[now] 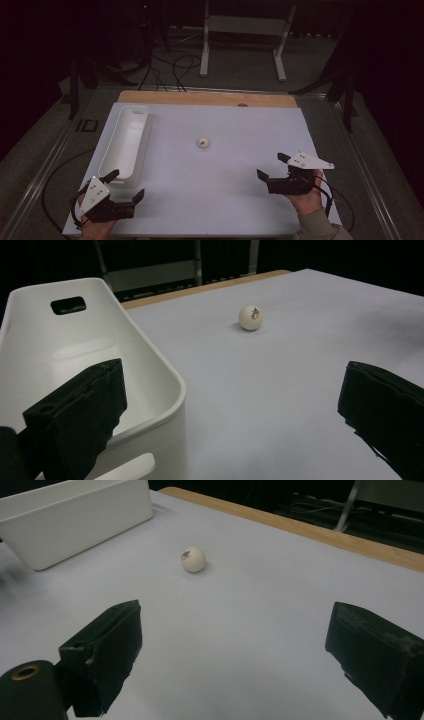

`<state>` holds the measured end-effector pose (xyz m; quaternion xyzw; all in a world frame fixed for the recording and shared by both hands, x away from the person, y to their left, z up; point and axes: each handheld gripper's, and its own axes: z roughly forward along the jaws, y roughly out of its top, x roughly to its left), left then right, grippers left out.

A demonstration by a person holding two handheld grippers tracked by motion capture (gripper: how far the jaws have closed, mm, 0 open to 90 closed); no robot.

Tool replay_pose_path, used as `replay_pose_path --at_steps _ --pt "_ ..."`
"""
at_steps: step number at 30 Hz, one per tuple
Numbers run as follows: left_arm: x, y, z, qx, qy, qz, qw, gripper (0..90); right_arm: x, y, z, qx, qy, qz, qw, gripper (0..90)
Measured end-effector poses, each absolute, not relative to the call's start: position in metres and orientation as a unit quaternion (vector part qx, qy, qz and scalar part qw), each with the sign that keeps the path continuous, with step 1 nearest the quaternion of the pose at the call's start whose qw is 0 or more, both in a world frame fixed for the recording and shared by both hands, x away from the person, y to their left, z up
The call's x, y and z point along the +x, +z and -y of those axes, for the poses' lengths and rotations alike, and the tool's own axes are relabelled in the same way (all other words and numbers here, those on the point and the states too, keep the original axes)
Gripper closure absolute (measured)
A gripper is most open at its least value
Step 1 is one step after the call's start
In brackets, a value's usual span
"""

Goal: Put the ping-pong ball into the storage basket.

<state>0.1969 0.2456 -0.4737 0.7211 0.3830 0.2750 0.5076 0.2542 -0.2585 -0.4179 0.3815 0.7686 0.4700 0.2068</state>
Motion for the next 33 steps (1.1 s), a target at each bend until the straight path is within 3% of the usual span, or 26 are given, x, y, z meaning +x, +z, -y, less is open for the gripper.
replay_pose_path --at_steps 33 --pt "0.197 -0.475 -0.246 0.722 0.274 -0.383 0.507 0.0 0.284 -0.397 0.234 0.379 0.43 -0.796 0.194 7.9"
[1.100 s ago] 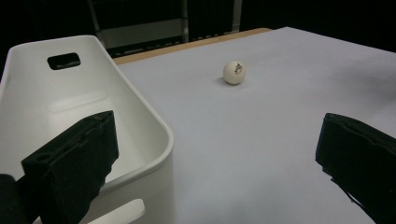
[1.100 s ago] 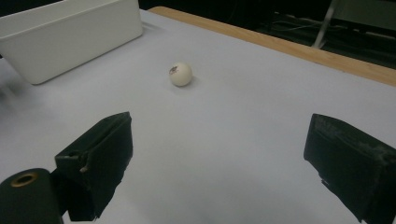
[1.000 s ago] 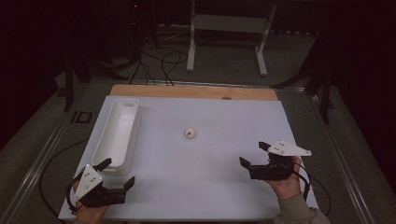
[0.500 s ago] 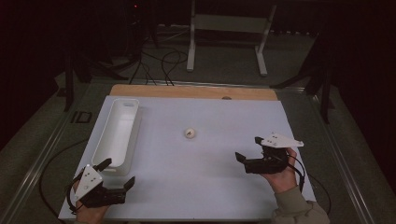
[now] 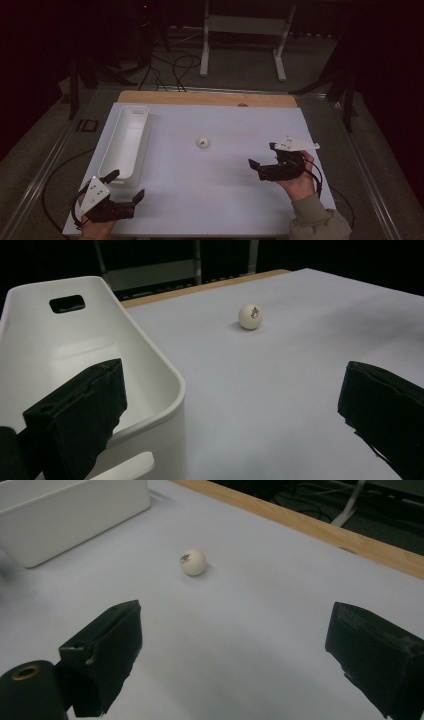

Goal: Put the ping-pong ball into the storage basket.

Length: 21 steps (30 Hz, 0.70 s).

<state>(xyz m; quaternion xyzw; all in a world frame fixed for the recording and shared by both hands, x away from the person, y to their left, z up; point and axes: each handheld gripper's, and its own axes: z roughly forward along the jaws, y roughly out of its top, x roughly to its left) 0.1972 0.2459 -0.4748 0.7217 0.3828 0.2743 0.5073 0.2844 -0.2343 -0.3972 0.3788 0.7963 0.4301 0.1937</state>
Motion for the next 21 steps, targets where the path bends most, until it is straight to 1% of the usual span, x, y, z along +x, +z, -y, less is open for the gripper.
replay_pose_path --at_steps 8,21 --pt "0.197 -0.475 -0.246 0.722 0.273 -0.383 0.508 0.0 0.291 -0.395 0.231 0.38 0.423 -0.802 0.184 7.9" --pt "0.197 -0.475 -0.246 0.722 0.273 -0.383 0.507 0.0 0.3 -0.385 0.224 0.38 0.409 -0.81 0.182 7.9"
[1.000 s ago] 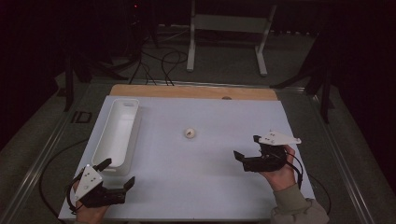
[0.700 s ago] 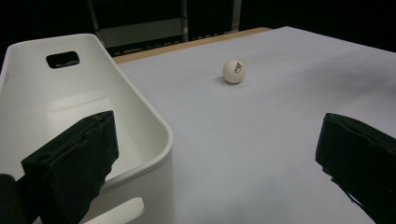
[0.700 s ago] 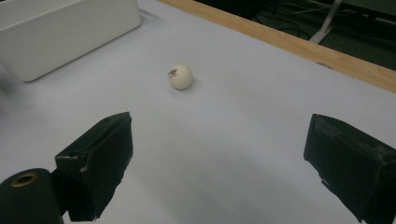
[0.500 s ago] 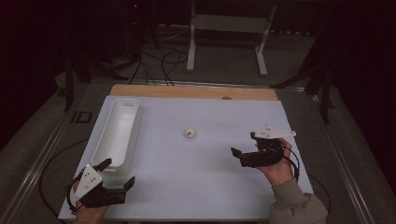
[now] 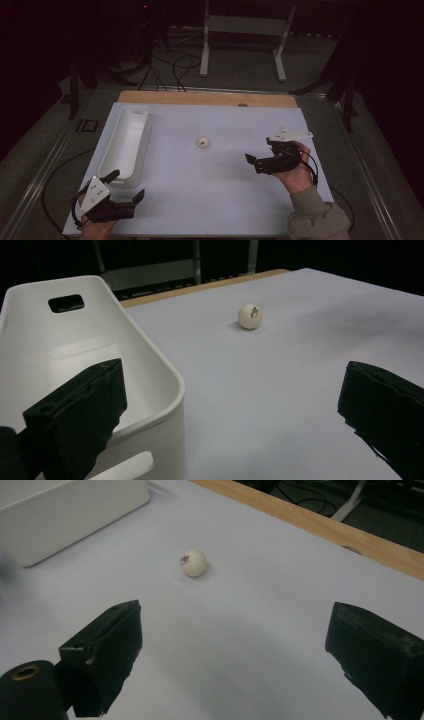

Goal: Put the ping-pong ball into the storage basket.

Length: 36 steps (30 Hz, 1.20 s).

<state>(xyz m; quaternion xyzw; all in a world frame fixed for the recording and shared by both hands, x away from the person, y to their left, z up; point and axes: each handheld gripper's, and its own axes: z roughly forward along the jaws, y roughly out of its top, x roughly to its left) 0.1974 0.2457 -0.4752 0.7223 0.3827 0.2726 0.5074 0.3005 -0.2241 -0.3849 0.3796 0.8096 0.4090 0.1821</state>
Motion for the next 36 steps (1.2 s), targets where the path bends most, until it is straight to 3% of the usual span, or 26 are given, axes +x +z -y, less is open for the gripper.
replay_pose_path --at_steps 36 --pt "0.198 -0.476 -0.245 0.725 0.269 -0.381 0.506 0.0 0.331 -0.368 0.192 0.353 0.376 -0.838 0.179 7.9"
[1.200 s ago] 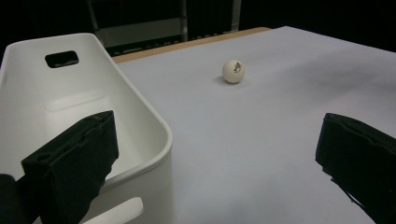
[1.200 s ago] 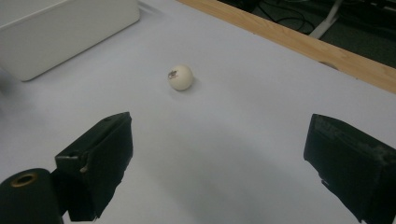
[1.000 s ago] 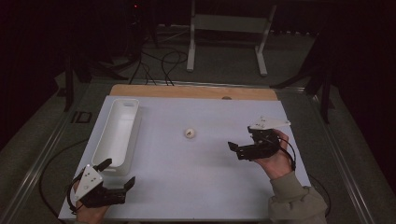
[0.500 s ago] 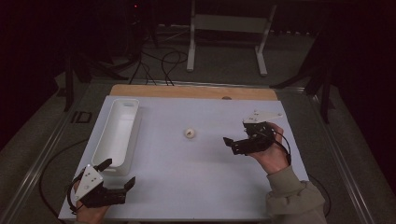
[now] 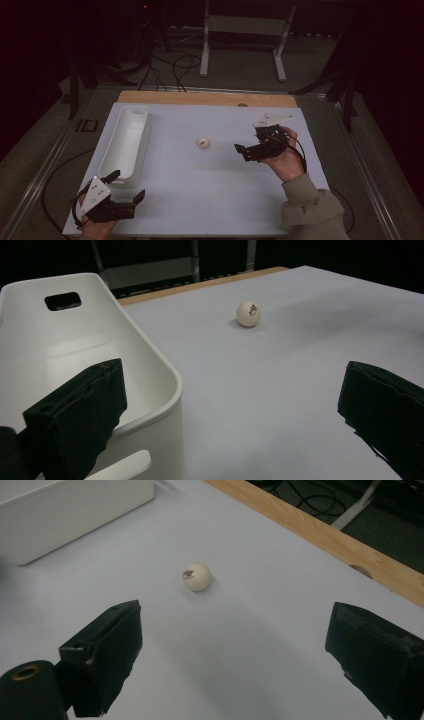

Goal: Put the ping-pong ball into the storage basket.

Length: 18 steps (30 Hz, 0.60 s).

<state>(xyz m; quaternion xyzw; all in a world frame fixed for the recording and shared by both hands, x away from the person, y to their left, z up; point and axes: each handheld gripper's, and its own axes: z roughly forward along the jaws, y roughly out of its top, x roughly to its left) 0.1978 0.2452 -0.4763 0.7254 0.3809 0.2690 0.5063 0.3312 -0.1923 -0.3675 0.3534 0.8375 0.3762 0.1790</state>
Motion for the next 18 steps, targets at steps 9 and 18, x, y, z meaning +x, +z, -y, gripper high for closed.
replay_pose_path --at_steps 9,18 --pt "0.197 -0.476 -0.245 0.726 0.269 -0.38 0.506 0.0 0.34 -0.369 0.184 0.35 0.367 -0.844 0.176 7.9" --pt "0.197 -0.476 -0.245 0.726 0.268 -0.381 0.506 0.0 0.347 -0.371 0.177 0.349 0.358 -0.848 0.176 7.9"
